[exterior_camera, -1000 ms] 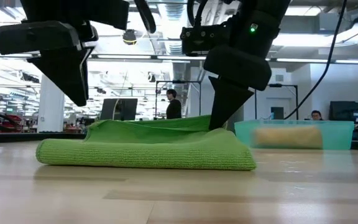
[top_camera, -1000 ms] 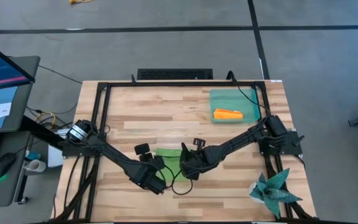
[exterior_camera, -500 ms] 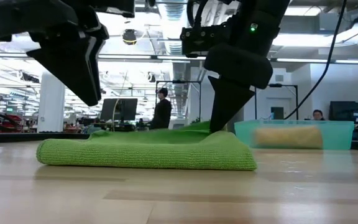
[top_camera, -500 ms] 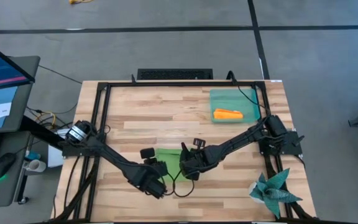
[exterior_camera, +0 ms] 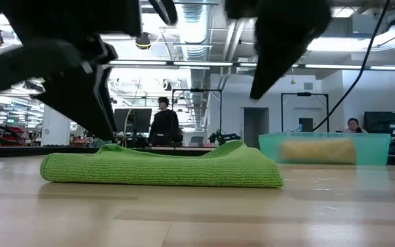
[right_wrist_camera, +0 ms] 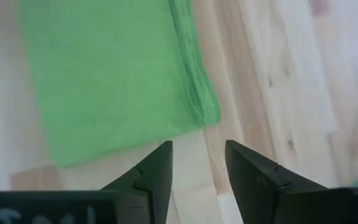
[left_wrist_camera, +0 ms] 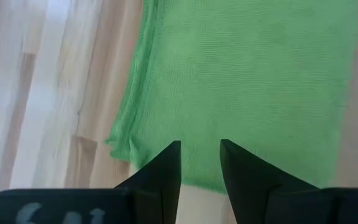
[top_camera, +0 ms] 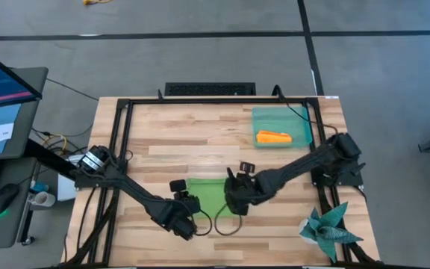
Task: Roll microfiber towels into tight, uniform cylinder then place into a basket
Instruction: Fold the green towel
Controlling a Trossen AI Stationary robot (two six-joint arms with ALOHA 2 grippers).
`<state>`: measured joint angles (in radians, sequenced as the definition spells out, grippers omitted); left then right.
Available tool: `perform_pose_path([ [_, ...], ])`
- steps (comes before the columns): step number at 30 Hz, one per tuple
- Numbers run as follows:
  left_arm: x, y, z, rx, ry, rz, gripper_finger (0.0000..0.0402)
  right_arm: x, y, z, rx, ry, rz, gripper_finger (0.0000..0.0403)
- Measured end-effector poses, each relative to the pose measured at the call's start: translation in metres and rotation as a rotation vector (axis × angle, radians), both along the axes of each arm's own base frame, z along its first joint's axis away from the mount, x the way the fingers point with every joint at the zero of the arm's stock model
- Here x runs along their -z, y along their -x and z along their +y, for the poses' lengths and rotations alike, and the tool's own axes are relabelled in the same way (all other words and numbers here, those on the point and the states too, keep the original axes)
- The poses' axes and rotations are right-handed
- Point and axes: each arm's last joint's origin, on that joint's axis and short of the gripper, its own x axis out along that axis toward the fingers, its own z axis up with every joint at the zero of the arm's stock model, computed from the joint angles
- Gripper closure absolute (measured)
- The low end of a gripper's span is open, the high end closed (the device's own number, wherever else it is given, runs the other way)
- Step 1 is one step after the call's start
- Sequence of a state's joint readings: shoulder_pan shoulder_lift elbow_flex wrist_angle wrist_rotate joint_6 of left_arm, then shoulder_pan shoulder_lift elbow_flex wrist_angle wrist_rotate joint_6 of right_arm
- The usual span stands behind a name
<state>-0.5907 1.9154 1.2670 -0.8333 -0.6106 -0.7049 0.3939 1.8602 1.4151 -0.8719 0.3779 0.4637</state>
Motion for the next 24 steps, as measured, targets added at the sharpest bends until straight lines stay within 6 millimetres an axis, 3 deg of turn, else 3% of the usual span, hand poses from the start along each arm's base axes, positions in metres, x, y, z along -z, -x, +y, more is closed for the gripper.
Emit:
perform_pose_path([
  [3, 0.006, -0.002, 0.004, 0.008, 0.000, -0.011, 0.0296, -0.006, 0.017, 0.015, -0.040, 0.051, -0.062, 0.0235],
  [6, 0.014, -0.006, 0.009, 0.033, 0.022, -0.031, 0.0296, 0.007, 0.028, 0.032, -0.068, 0.036, -0.158, 0.0238],
  [9, 0.024, -0.009, 0.018, 0.060, 0.072, -0.018, 0.0299, 0.020, 0.031, 0.046, -0.101, -0.021, -0.253, 0.0241],
  [14, 0.037, -0.008, 0.031, 0.017, 0.122, -0.038, 0.0308, 0.023, 0.025, 0.055, -0.102, -0.132, -0.422, 0.0242],
  [17, 0.041, -0.007, 0.033, -0.037, 0.164, -0.073, 0.0314, 0.023, 0.022, 0.057, -0.074, -0.184, -0.485, 0.0251],
  [24, 0.042, -0.005, 0.026, -0.389, 0.404, -0.205, 0.0319, 0.056, 0.011, 0.059, -0.021, -0.270, -0.421, 0.0307],
])
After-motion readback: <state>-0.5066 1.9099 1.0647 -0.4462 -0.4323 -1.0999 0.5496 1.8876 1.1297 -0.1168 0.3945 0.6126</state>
